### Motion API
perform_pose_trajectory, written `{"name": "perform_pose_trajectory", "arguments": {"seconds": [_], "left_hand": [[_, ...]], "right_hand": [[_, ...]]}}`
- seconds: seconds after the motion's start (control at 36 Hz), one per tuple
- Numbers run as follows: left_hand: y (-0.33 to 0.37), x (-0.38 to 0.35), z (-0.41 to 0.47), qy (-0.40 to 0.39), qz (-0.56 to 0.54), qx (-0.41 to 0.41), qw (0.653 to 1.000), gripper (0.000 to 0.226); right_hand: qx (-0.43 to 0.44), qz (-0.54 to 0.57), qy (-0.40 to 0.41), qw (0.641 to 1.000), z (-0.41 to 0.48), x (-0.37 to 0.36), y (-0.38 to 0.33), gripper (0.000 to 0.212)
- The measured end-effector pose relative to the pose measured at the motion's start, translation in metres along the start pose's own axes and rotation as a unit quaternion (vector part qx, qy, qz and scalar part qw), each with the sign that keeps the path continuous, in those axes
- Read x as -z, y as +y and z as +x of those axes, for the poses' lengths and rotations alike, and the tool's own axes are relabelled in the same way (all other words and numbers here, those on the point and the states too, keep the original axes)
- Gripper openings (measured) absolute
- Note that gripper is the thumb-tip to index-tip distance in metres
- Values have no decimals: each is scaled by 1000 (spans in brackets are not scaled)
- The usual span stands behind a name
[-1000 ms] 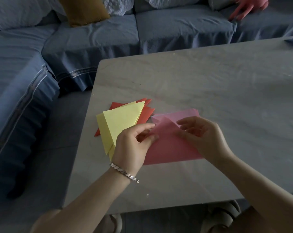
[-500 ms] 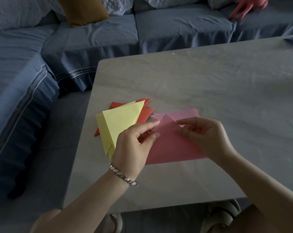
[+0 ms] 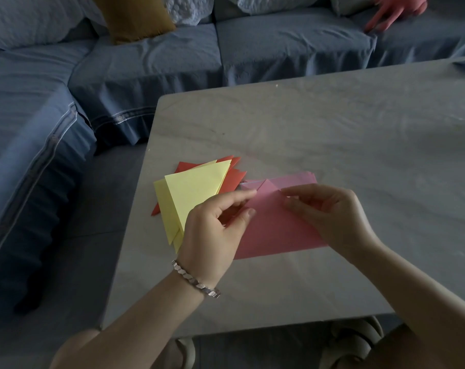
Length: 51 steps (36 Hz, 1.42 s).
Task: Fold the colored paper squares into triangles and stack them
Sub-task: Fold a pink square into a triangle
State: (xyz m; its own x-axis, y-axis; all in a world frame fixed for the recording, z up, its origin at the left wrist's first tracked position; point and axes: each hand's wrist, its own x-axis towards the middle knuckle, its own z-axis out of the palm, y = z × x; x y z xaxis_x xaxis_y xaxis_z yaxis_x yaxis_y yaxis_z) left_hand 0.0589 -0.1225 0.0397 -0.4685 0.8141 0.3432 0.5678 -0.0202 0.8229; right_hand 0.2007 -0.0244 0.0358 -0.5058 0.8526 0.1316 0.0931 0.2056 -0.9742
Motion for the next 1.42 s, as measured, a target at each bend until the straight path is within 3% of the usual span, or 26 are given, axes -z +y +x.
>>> {"name": "perform_pose_trajectory", "arguments": {"seconds": [0.17, 0.94, 1.17, 1.31, 1.36, 1.42], "left_hand": [[6, 1, -1, -9, -7, 15, 1000, 35], [4, 5, -6, -9, 20, 15, 1000, 23], [0, 17, -1, -63, -28, 150, 986, 31], [-9, 27, -1, -103, -92, 226, 964, 5], [-18, 30, -3, -85, -87, 240, 963, 4], [-30, 32, -5, -60, -84, 256, 961, 10]], "right_hand": [[1, 6, 5, 1000, -1, -1, -3, 25], [47, -50, -44, 997, 3, -3, 1, 33], [32, -92, -161, 982, 11, -9, -2, 32], [45, -133, -253, 957, 23, -22, -4, 30], [71, -177, -256, 948, 28, -30, -4, 20], [169, -255, -209, 929, 31, -38, 1, 14]]}}
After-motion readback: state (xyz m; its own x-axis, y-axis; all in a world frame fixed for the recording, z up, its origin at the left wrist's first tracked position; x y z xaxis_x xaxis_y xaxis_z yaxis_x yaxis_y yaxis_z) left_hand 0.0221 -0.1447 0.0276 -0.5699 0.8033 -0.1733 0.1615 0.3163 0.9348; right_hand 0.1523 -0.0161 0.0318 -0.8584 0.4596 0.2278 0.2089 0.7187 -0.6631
